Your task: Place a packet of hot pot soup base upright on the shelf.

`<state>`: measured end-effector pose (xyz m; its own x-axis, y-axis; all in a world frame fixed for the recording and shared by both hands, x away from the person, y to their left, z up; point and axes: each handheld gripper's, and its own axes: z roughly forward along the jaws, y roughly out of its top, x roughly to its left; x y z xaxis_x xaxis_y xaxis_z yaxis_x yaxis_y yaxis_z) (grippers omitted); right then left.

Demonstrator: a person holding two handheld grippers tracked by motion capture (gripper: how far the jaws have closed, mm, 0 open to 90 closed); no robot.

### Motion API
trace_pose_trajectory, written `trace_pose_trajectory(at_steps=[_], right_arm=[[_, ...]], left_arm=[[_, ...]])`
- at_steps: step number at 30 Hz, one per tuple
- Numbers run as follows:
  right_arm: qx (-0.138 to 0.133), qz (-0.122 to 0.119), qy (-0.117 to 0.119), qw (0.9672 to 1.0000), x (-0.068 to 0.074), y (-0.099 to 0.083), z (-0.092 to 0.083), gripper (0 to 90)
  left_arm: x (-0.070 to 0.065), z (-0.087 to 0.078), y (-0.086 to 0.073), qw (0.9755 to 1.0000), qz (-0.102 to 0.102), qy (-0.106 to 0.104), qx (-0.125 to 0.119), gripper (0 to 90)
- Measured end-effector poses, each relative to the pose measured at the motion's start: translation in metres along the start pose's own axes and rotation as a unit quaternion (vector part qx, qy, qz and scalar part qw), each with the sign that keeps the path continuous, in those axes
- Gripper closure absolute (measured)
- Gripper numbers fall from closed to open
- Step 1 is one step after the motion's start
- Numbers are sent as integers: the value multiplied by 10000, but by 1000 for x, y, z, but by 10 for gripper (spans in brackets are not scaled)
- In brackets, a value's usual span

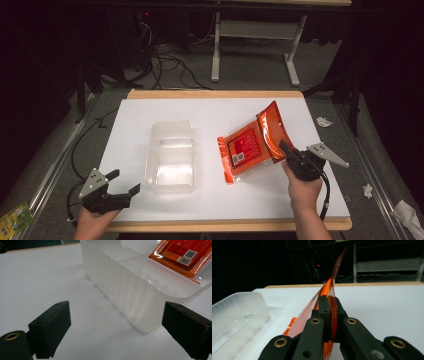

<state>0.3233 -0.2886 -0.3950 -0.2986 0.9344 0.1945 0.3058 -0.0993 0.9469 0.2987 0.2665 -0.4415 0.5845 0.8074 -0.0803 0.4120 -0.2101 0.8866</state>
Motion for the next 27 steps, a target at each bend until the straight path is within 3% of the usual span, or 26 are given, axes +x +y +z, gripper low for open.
trace_pose_trajectory(at_steps=[7, 8, 14, 19, 25, 27], right_arm=[[-126, -443, 264, 9986, 22, 18, 3, 900], [-208, -602, 391, 9972, 31, 23, 3, 900], [-386, -905, 609, 9933, 51, 31, -8, 900], [-479, -1046, 647, 9913, 56, 34, -15, 900], [-601, -1353, 521, 9876, 56, 35, -26, 900], [-678, -1355, 512, 9871, 55, 35, -27, 900]], left_arm=[[1, -1, 0, 9999, -83, -20, -64, 92], [1, -1, 0, 9999, -78, -21, -63, 92], [-1, -2, 1, 10000, -47, -24, -51, 92], [-2, -3, 1, 10000, -38, -19, -78, 92], [-1, -2, 2, 10000, -22, -32, -87, 92], [-1, -2, 2, 9999, -25, -45, -90, 92]])
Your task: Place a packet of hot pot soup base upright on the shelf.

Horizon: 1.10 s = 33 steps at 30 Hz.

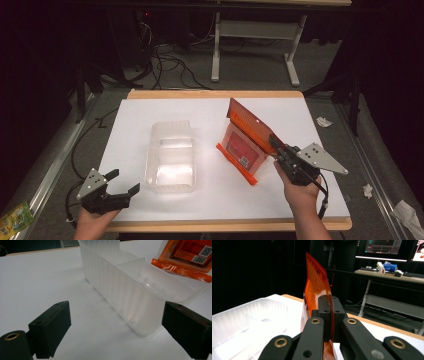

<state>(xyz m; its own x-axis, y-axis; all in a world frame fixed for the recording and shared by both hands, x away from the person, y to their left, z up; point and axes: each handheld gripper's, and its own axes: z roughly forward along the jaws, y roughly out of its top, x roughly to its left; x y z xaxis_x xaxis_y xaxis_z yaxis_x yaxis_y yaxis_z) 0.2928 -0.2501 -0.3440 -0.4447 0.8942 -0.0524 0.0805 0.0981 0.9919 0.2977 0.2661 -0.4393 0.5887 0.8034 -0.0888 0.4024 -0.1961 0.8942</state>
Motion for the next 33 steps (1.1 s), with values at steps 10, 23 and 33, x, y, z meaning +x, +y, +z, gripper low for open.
trace_pose_trajectory(at_steps=[10, 23, 33], right_arm=[[-97, -26, 81, 9999, -3, 2, -10, 900], [-307, -214, 580, 9976, 6, 14, -34, 900], [-328, -271, 997, 9941, 19, 14, -37, 900]], left_arm=[[-1, -1, 1, 10000, 20, -5, -26, 92], [-6, -4, 5, 9998, 82, -42, -149, 92], [-15, -7, 10, 9993, 120, -168, -298, 92]])
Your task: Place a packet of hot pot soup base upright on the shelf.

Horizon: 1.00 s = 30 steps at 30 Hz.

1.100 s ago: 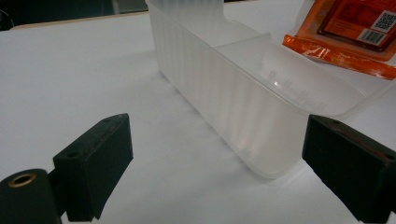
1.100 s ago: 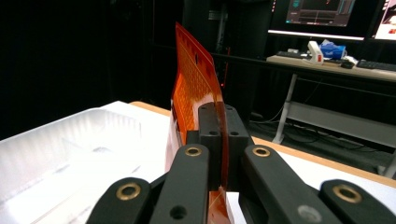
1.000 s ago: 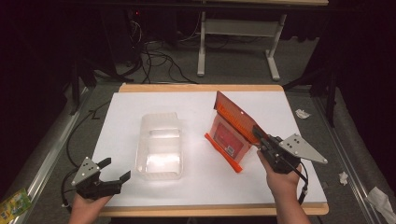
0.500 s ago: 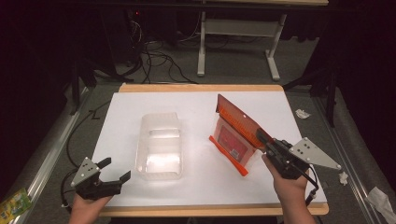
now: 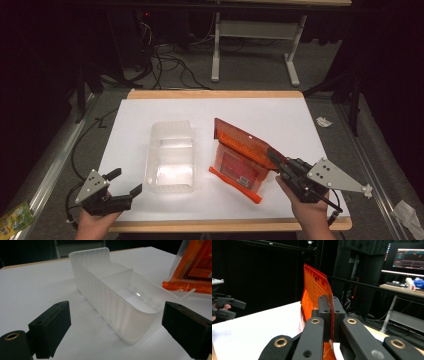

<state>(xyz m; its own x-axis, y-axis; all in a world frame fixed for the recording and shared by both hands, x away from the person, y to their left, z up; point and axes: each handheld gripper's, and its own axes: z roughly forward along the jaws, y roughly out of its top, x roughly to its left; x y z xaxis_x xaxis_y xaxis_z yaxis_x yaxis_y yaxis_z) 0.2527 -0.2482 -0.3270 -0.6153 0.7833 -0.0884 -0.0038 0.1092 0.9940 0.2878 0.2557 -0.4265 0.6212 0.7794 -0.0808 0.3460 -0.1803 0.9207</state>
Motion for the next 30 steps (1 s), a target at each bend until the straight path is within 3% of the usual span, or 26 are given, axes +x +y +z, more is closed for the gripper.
trace_pose_trajectory(at_steps=[7, 14, 19, 23, 24, 30], right_arm=[[305, -81, 4, 9995, 4, -15, 14, 900], [287, -150, 118, 9994, 8, -17, 16, 900], [220, -55, 200, 9995, 4, -21, 16, 900], [248, 150, 192, 9994, -7, -27, 10, 900], [236, 168, 191, 9994, -8, -28, 9, 900], [201, 286, 207, 9992, -11, -31, 9, 900]], left_arm=[[-8, 2, 4, 9999, 83, -90, -42, 92], [-25, 8, 13, 9994, 142, -315, -100, 93], [-39, 17, 22, 9991, 290, -308, -26, 110], [-46, 28, 36, 9986, 284, -433, 132, 129], [-53, 36, 46, 9980, 318, -534, 129, 131], [-72, 64, 75, 9952, 222, -951, -119, 144]])
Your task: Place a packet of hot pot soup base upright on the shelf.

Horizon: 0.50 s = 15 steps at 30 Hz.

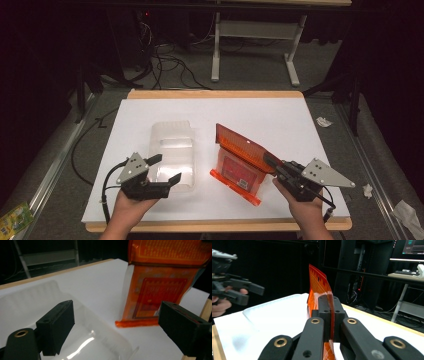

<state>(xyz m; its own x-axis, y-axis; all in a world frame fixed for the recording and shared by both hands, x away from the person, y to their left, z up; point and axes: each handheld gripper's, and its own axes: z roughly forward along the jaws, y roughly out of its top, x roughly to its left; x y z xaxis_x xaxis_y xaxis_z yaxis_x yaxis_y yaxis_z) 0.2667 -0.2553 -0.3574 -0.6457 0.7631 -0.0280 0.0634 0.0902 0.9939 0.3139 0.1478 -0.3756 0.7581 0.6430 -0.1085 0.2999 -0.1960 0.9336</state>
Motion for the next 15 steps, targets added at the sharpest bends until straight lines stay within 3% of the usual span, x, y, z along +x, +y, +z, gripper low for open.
trace_pose_trajectory(at_steps=[3, 4, 7, 10, 15], right_arm=[[7, -19, 12, 10000, 2, 0, 0, 900], [0, -9, 14, 10000, 3, 0, 0, 900], [10, -73, 32, 10000, 4, 1, -1, 900], [8, -87, 44, 10000, 3, 1, 0, 900], [25, -43, 32, 10000, 3, 1, -1, 900]], left_arm=[[-3, 12, 7, 9999, -9, -100, 0, 155], [-7, 26, 13, 9998, -14, -221, 30, 155], [-10, 39, 18, 9994, -9, -326, 68, 155], [-14, 64, 28, 9988, -51, -488, 81, 162], [-15, 84, 37, 9976, -167, -654, 128, 172]])
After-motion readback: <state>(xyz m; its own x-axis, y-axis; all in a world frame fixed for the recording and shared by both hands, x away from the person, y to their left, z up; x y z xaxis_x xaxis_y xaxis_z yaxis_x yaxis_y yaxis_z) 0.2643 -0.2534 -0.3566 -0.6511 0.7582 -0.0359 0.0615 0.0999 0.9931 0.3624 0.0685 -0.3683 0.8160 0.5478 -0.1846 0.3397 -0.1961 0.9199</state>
